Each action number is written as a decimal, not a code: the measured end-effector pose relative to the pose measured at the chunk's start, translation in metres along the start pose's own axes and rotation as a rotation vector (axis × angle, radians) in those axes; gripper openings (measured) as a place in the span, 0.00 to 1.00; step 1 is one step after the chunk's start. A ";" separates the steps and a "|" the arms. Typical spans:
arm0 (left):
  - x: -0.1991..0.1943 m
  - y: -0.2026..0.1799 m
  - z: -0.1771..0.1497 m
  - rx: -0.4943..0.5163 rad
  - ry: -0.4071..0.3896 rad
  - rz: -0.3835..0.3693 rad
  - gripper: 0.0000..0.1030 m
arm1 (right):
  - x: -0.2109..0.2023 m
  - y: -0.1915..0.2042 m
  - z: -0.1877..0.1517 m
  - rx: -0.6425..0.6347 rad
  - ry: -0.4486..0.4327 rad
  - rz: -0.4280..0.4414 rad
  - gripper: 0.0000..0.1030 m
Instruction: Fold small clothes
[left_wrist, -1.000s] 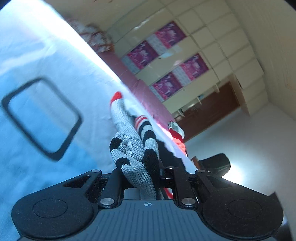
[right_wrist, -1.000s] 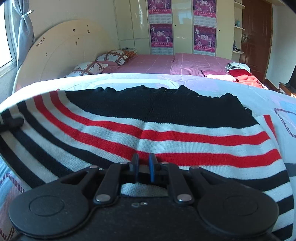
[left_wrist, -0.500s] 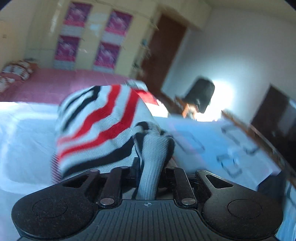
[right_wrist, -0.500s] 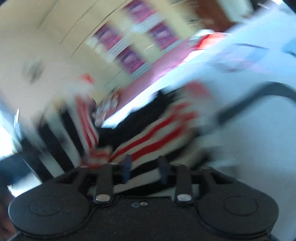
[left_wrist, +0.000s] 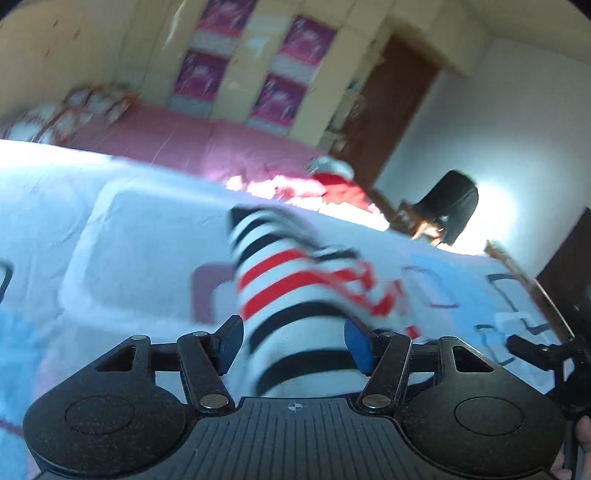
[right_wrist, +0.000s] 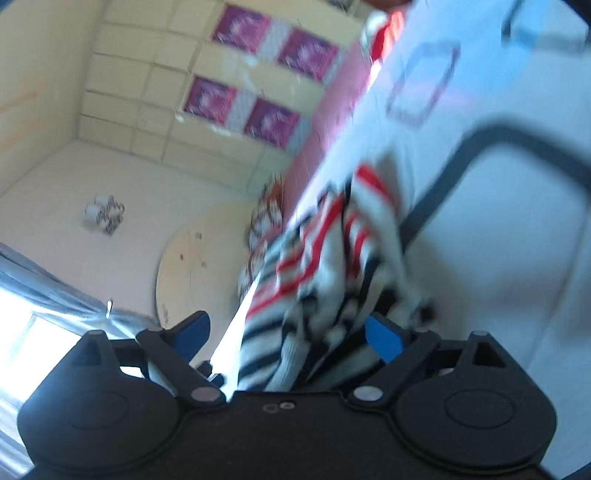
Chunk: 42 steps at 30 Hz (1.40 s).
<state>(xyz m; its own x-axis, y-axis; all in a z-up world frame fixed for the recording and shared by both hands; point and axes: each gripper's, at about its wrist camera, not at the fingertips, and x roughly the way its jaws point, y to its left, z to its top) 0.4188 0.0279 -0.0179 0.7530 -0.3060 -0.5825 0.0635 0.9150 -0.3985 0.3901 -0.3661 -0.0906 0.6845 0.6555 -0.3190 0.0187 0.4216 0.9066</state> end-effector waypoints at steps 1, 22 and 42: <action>-0.001 0.007 -0.003 -0.009 0.013 0.001 0.58 | 0.006 0.000 -0.002 0.015 0.023 -0.005 0.89; 0.066 -0.019 -0.020 0.017 0.081 0.087 0.58 | 0.008 0.093 -0.042 -0.590 -0.108 -0.318 0.17; 0.073 -0.027 -0.020 0.081 0.086 0.110 0.58 | 0.007 0.064 -0.041 -0.514 -0.093 -0.351 0.16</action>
<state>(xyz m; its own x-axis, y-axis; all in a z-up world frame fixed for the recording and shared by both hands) 0.4591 -0.0246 -0.0639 0.6994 -0.2210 -0.6796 0.0386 0.9613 -0.2729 0.3663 -0.3090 -0.0463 0.7622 0.3754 -0.5273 -0.0827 0.8644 0.4959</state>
